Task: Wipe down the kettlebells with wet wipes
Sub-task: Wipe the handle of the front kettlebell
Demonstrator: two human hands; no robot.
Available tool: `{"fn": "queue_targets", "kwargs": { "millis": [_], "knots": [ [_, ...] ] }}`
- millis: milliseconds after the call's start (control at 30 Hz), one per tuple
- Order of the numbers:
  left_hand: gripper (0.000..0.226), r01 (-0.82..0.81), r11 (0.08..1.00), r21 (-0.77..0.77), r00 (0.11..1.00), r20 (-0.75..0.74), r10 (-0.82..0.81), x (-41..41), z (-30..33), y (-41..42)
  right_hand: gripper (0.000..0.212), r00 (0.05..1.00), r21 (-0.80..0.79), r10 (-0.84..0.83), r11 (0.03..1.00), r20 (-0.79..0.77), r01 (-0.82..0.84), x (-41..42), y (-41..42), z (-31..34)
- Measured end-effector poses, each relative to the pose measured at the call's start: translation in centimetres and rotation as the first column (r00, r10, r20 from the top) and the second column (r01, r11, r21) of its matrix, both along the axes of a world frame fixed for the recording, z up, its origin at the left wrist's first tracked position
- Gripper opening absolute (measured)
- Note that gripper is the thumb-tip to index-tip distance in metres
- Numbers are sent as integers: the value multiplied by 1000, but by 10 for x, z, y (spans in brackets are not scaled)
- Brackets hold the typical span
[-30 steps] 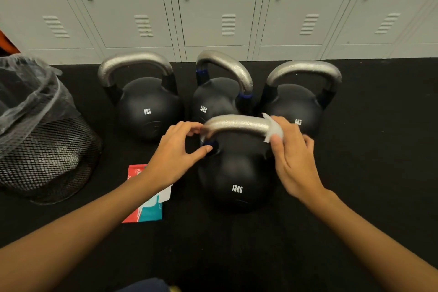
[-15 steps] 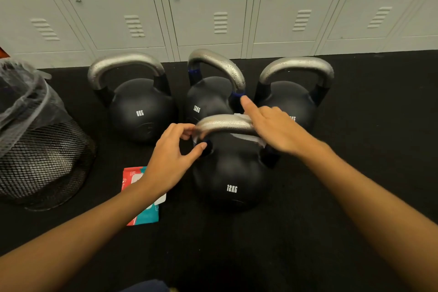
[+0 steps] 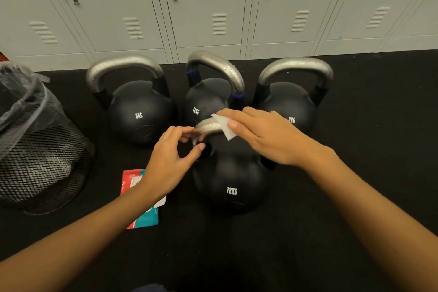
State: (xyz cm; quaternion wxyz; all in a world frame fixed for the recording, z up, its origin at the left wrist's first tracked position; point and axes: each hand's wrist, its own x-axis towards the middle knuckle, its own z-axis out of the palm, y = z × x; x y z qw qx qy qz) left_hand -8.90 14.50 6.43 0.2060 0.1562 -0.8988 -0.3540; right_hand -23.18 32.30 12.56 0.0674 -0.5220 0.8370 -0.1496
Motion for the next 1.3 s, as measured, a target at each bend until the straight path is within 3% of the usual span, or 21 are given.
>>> {"fn": "queue_targets", "kwargs": {
  "millis": [67, 133, 200, 300, 367, 400, 500, 567, 667, 800, 833, 967, 1067, 1200, 1300],
  "knots": [
    [38, 6, 1000, 6, 1000, 3, -6, 1, 0, -1, 42, 993, -123, -22, 992, 115, 36, -3, 17, -12],
    [39, 14, 1000, 5, 1000, 5, -15, 1, 0, -1, 38, 946, -320, -5, 941, 324, 115, -3, 32, -27],
    [39, 18, 1000, 6, 1000, 8, -18, 2, 1, -2, 36, 795, -427, 15, 849, 606, 309, -1, 41, -43],
    [38, 11, 1000, 13, 1000, 17, -11, 1, 3, -1, 47, 496, -262, -71, 779, 865, 569, -2, 46, -70],
    [37, 9, 1000, 13, 1000, 28, -9, 1, 3, -1, 56, 386, -133, -178, 744, 905, 655, -5, 49, -71],
    [37, 8, 1000, 17, 999, 31, -9, 1, 3, -1, 48, 420, -111, -226, 760, 879, 641, -7, 47, -65],
    [37, 7, 1000, 20, 999, 33, -8, 0, 2, -2, 39, 690, -164, -232, 874, 686, 457, -11, 35, -37],
    [37, 4, 1000, 14, 999, 34, -4, 0, 2, -3, 31, 728, -242, -190, 863, 658, 444, -10, 27, -30],
    [36, 8, 1000, 0, 1000, 25, -8, -1, 2, -2, 38, 632, -292, -186, 766, 752, 573, -5, 29, -45],
    [36, 16, 1000, -2, 1000, 14, -16, -1, 3, -3, 46, 341, -241, -54, 603, 938, 760, 3, 37, -81],
    [36, 19, 1000, -3, 1000, 13, -19, 0, 2, -2, 46, 308, -224, -50, 578, 950, 785, 2, 37, -86],
    [37, 21, 1000, 4, 1000, 16, -21, 0, 2, -2, 48, 420, -252, -77, 697, 904, 671, -12, 34, -71],
    [37, 20, 1000, 7, 1000, 19, -20, 0, 3, -3, 45, 423, -236, -69, 744, 904, 625, -21, 33, -66],
    [36, 19, 1000, 8, 1000, 25, -19, -1, 2, -3, 37, 336, -188, -118, 637, 934, 748, -15, 35, -82],
    [35, 21, 1000, 10, 999, 23, -21, 0, 3, -4, 34, 245, -186, -52, 504, 968, 843, -2, 37, -94]
  ]
}}
